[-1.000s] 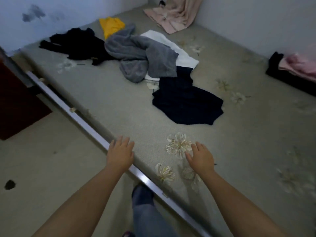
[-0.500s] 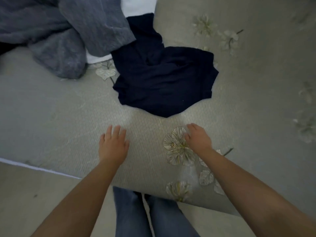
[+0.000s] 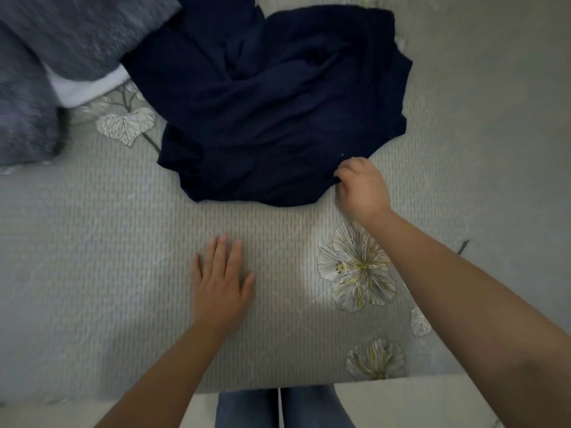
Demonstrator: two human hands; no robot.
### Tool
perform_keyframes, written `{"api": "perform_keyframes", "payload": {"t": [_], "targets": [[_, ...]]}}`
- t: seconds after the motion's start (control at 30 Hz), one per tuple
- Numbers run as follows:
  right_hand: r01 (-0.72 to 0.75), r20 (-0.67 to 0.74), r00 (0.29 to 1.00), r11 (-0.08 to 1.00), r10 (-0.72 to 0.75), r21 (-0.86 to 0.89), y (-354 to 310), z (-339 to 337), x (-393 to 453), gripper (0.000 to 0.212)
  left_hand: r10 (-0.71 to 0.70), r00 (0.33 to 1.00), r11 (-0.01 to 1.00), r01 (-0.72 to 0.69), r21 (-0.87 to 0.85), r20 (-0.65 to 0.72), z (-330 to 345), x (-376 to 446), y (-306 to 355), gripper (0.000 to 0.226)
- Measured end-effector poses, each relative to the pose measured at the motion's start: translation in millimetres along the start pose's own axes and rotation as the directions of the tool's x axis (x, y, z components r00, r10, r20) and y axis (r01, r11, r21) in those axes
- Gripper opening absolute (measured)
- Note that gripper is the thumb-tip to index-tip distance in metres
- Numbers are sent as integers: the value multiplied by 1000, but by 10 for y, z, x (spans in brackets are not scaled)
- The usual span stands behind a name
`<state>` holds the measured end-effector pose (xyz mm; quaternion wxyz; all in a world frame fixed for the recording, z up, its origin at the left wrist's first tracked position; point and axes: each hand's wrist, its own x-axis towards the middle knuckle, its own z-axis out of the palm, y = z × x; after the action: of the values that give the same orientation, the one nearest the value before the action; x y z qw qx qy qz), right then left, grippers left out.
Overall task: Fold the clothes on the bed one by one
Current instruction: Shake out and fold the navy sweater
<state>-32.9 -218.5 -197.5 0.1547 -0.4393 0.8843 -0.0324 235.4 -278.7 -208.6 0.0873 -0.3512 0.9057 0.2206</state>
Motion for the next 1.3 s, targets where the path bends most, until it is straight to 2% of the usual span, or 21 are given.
{"api": "perform_keyframes", "payload": {"t": [0.1, 0.2, 0.23, 0.3, 0.37, 0.47, 0.57, 0.63, 0.67, 0.73, 0.77, 0.83, 0.93, 1.0, 1.07, 1.13, 1.17, 1.2, 1.23, 1.27, 1.3], "targets": [[-96, 56, 995, 979, 87, 182, -78, -166, -135, 22, 141, 988, 990, -140, 24, -70, -216, 294, 208, 60], [-222, 224, 966, 863, 130, 455, -165, -356, -524, 21, 252, 965, 968, -252, 12, -75, -382, 570, 511, 66], [-261, 270, 953, 819, 135, 511, -177, -407, -685, 21, 270, 960, 962, -272, -19, -67, -411, 630, 594, 56], [-314, 341, 931, 758, 129, 572, -191, -475, -974, 18, 260, 966, 959, -258, -117, 3, -470, 703, 713, 26], [-360, 402, 908, 705, 115, 611, -175, -501, -1198, 10, 256, 957, 957, -231, -174, 137, -476, 684, 751, 23], [-447, 535, 842, 635, 61, 630, -115, -543, -1406, 21, 324, 900, 942, -279, -186, 293, -585, 509, 798, 25], [-554, 693, 719, 568, -41, 609, 73, -716, -1617, 17, 316, 788, 918, -113, -381, 528, -734, 280, 971, 30], [-649, 729, 684, 455, -1, 609, 282, -820, -1765, 6, 237, 838, 860, 55, -507, 492, -798, 196, 1065, 36], [-663, 694, 712, 424, 103, 617, 390, -845, -1819, 3, 140, 890, 824, 139, -550, 435, -829, 196, 1079, 36], [-645, 519, 763, 491, 385, 585, 573, -790, -1881, 18, -119, 947, 720, 288, -632, 297, -899, 282, 1029, 33], [-631, 434, 776, 549, 458, 549, 618, -735, -1870, 21, -247, 942, 660, 335, -673, 226, -948, 361, 970, 28], [-590, 359, 807, 675, 469, 443, 619, -598, -1776, 27, -414, 906, 582, 338, -740, 88, -1047, 554, 793, 25], [-428, 302, 891, 851, 340, 306, 528, -359, -1544, 51, -461, 886, 691, 325, -645, -48, -1133, 712, 489, 54], [-272, 285, 934, 945, 214, 184, 456, -238, -1367, 63, -504, 864, 759, 449, -472, 12, -1105, 712, 267, 47], [-213, 281, 946, 961, 159, 174, 390, -135, -1192, 60, -497, 856, 839, 516, -174, 141, -1071, 646, 127, 34], [-306, 259, 936, 913, 237, 269, 362, -127, -1035, 44, -428, 887, 901, 403, 164, 173, -1074, 608, 91, 30], [-375, 232, 922, 862, 309, 341, 363, -158, -972, 37, -309, 938, 931, 266, 250, 155, -1067, 616, 106, 31], [-427, 202, 904, 802, 376, 417, 366, -196, -914, 31, -112, 982, 966, 72, 249, 152, -1060, 635, 149, 32], [-449, 162, 890, 756, 427, 475, 363, -238, -855, 27, 132, 982, 965, -159, 210, 139, -1036, 660, 209, 33], [-449, 115, 881, 730, 460, 516, 349, -284, -789, 26, 342, 933, 914, -357, 194, 111, -999, 690, 285, 35], [-433, 72, 875, 709, 478, 557, 324, -323, -724, 25, 483, 872, 849, -489, 199, 81, -956, 740, 378, 35]]}}
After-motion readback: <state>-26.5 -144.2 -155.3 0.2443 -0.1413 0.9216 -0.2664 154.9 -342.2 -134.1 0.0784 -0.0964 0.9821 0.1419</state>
